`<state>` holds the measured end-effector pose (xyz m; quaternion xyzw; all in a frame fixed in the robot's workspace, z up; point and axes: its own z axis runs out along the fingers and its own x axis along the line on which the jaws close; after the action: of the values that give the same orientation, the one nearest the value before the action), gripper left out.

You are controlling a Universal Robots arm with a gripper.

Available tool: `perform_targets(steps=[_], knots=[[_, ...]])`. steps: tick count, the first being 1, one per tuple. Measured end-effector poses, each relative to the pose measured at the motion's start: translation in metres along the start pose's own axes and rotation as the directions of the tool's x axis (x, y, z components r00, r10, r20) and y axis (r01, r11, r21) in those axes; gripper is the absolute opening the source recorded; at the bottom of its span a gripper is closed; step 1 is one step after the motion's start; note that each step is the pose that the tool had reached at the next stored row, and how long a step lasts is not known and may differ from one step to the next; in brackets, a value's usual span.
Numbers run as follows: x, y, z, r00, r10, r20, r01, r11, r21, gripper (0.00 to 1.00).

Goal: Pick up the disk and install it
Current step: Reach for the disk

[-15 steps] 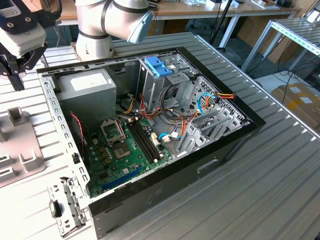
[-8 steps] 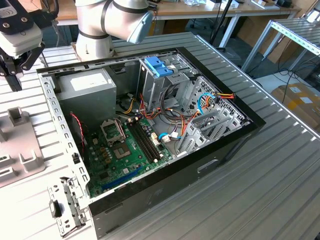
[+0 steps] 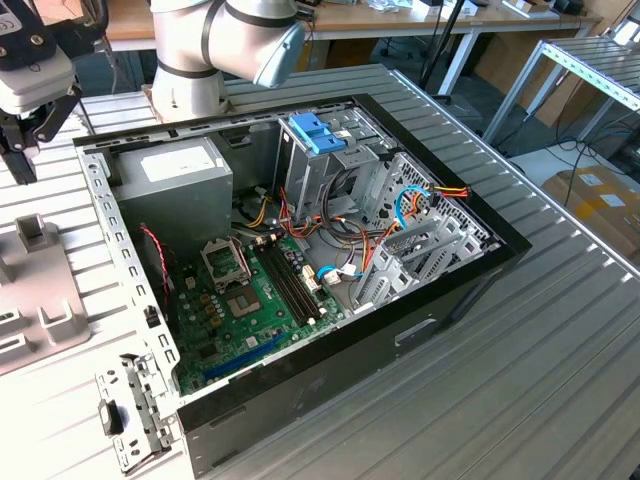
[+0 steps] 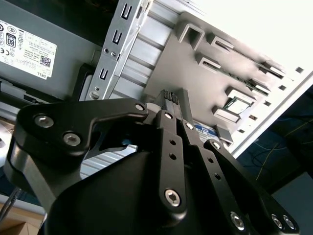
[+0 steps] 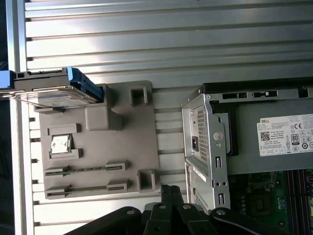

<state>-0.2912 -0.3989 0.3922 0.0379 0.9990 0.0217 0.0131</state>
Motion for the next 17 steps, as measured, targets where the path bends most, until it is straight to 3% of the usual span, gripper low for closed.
perform_targets(steps=[17], knots=[[0.0064,-0.0005,0.0,1.0,0.0,0.0,0.0,1.0,0.0001,0.11]])
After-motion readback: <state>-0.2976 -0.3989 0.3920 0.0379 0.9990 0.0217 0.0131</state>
